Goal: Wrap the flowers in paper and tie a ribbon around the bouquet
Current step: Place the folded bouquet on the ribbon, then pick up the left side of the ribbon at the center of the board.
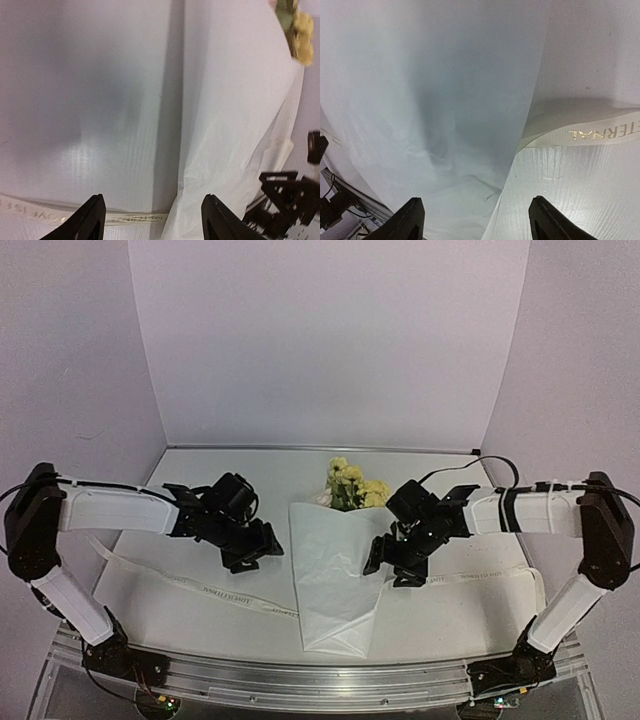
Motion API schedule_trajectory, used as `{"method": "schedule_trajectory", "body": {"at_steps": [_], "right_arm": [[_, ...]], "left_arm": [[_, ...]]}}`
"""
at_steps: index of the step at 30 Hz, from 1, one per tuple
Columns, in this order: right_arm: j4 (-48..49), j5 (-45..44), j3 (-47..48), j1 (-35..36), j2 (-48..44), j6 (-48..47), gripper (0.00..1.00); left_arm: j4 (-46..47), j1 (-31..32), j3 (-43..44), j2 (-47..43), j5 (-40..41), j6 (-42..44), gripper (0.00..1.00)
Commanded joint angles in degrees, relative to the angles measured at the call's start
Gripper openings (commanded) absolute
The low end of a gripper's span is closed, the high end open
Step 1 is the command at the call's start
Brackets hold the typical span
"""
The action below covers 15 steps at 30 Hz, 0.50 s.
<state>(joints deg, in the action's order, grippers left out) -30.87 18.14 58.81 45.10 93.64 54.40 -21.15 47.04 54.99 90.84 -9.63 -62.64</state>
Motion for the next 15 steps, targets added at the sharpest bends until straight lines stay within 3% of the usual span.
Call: {"method": "schedule_trajectory", "body": {"at_steps": [1,7,12,15], "right_arm": [[-4.0,-5.8,-2.7,0.3,-8.1,-5.0,0.83],[-7.4,-9.9,-6.9,0.2,-15.8,-7.5,0.90],[-8.3,-12.9,-10.2,0.1,-20.1,-7.3,0.91],[-8.5,-16.0,-13.6,0.1,-23.3,-7.3,0.91]], "left_arm": [[-17.7,-5.5,-3.5,-9.7,19.1,-15.3,0.71],[-29.3,-13.0,-11.9,-20.6,28.8,-27.0,0.72],[-27.3,-22.2,-15.3,-20.0,29.6,-22.0,0.73],[-18.7,-26.6,-17.8,-18.9,28.0,-16.1,0.72]]}}
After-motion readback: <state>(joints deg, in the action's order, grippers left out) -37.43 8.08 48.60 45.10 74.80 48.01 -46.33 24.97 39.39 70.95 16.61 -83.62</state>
